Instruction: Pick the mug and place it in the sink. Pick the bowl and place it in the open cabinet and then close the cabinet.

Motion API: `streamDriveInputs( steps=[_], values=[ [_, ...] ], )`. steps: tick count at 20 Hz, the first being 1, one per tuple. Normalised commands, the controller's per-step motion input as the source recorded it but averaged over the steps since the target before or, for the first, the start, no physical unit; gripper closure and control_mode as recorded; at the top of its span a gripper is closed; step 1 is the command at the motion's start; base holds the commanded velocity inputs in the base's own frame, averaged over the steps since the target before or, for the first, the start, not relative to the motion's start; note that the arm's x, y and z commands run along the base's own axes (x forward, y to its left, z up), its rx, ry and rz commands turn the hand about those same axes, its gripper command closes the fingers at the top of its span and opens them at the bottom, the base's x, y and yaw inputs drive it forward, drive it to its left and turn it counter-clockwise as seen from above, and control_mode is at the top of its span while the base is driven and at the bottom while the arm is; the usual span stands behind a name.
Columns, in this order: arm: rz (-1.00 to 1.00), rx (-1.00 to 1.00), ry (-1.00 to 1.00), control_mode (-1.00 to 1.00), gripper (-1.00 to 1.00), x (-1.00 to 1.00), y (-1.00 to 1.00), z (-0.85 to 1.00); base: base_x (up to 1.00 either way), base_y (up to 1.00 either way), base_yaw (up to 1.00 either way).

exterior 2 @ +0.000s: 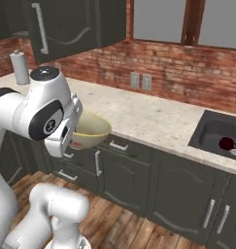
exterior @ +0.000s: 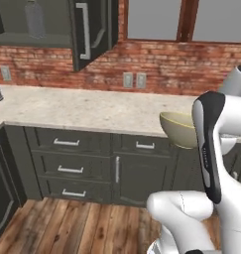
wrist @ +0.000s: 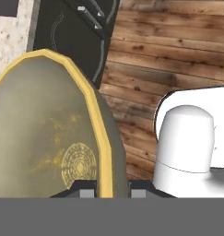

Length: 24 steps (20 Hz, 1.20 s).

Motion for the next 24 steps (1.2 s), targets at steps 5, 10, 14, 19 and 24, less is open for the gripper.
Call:
streamDriveInputs(
  steps=[5, 10, 14, 19, 24],
  values=[
    [0.00, 0.00, 0.00, 1.00, 1.00, 0.00, 0.00, 0.00, 0.03, 1.00, 0.15],
    [0.00, 0.00, 0.00, 1.00, 1.00, 0.00, 0.00, 0.00, 0.00, 1.00, 0.13],
    [0.00, 0.00, 0.00, 1.00, 1.00, 0.00, 0.00, 0.00, 0.24, 1.00, 0.05],
    [0.00, 0.00, 0.00, 1.00, 1.00, 0.00, 0.00, 0.00, 0.65, 0.64, 0.03],
    [0.00, 0.00, 0.00, 1.00, 1.00, 0.00, 0.00, 0.00, 0.96, 0.00, 0.10]
  ],
)
